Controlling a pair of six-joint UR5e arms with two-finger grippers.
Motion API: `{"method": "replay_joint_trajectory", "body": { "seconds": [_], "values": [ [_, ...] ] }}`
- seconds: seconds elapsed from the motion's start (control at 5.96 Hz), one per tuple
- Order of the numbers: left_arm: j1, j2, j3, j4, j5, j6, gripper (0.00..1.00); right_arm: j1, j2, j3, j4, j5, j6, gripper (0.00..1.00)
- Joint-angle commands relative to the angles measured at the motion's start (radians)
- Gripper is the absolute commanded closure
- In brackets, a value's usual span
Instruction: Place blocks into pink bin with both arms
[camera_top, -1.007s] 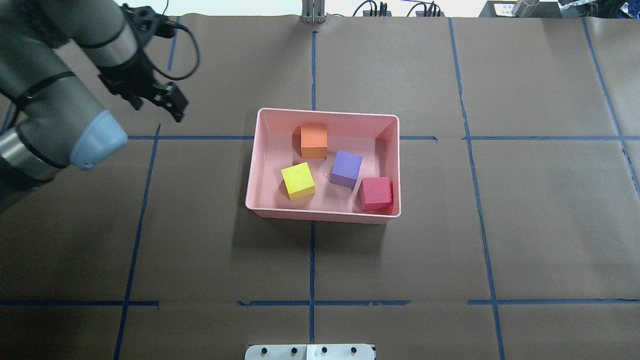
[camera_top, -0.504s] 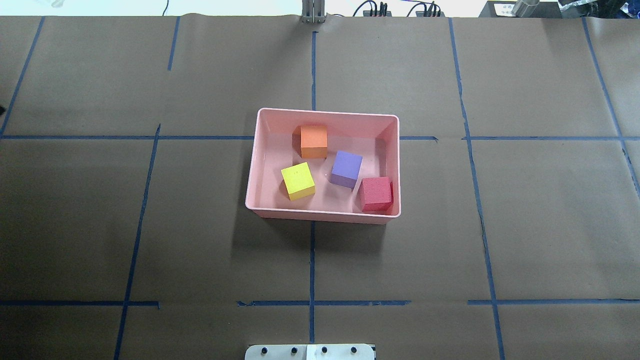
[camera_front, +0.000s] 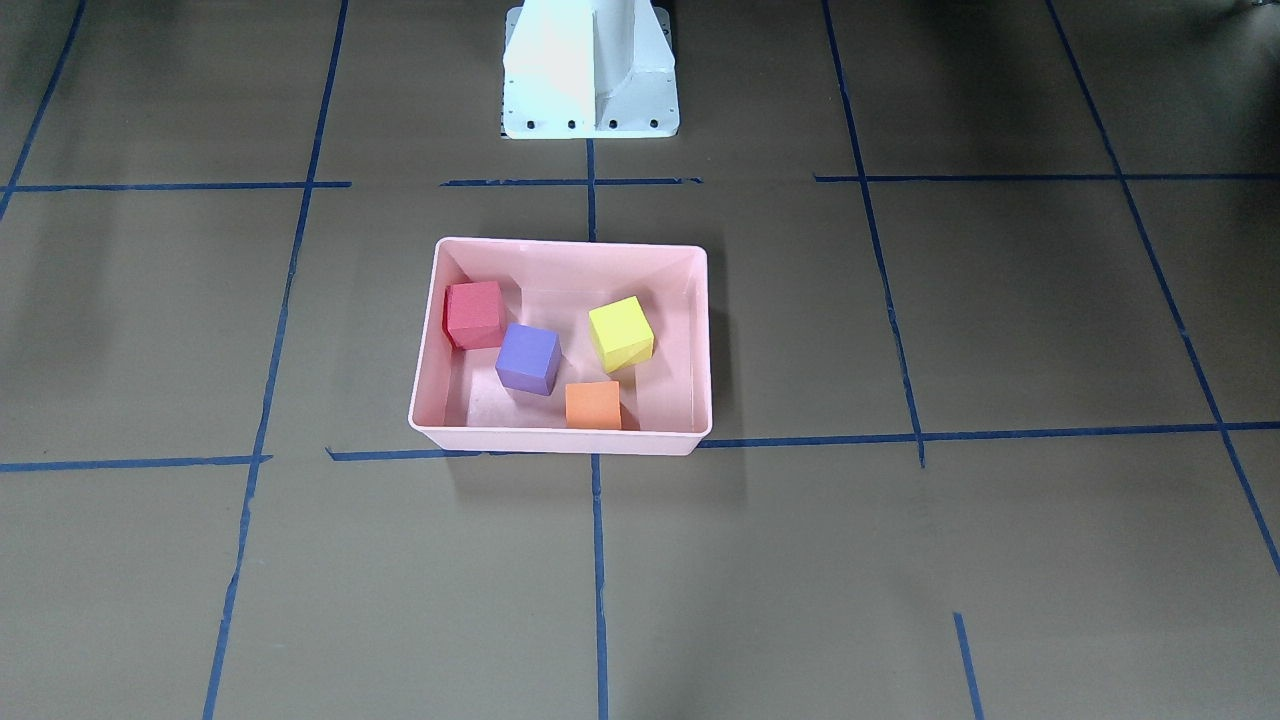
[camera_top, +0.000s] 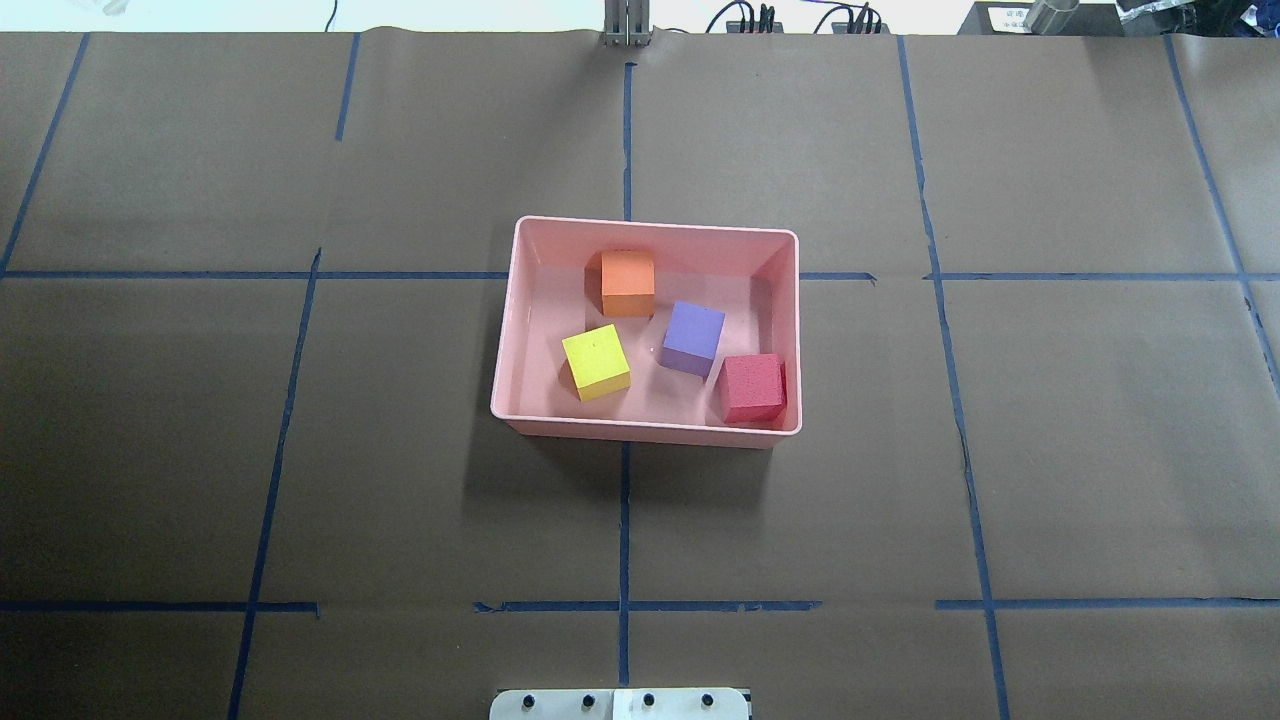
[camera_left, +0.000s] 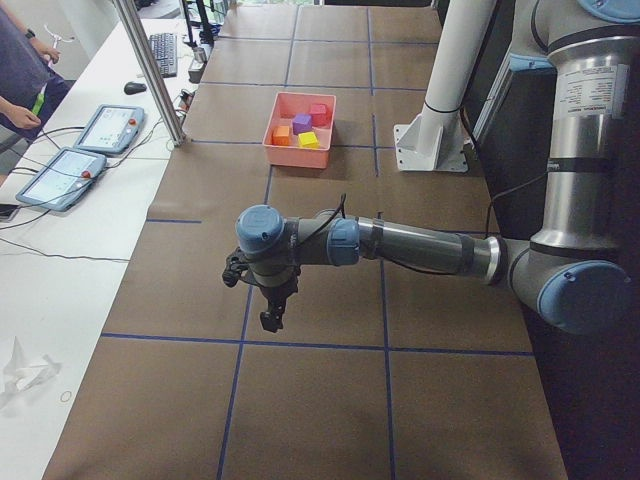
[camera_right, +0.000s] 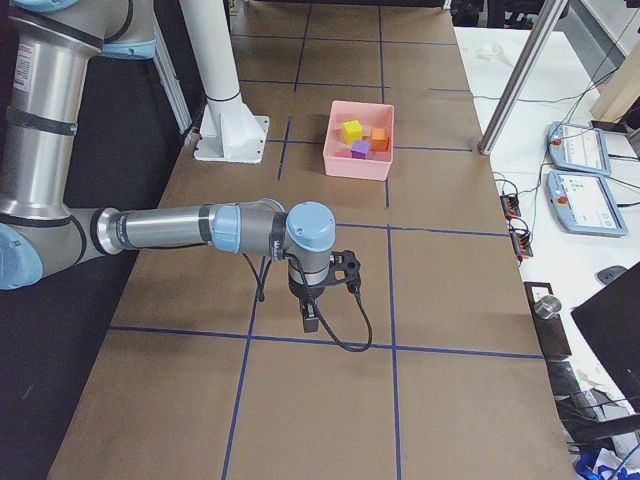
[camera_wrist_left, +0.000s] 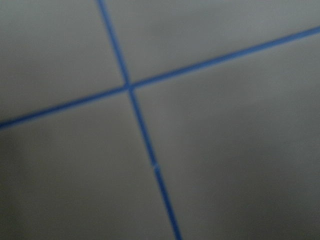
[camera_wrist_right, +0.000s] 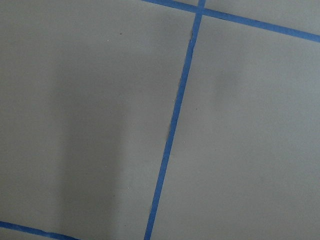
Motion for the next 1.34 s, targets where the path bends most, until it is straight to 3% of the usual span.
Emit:
{"method": "replay_joint_trajectory", "body": {
  "seconds": [0.0,1.18],
  "values": [
    [-0.029,0.054,-0.014,-0.004,0.003,-0.003,0.0,0.0,0.003,0.002,0.001,0.0,0.002,0.0],
    [-0.026,0.062,0.0,-0.001,0.006,0.0,0.0,0.0,0.006,-0.003,0.024,0.006,0.002,0.0]
  ]
}}
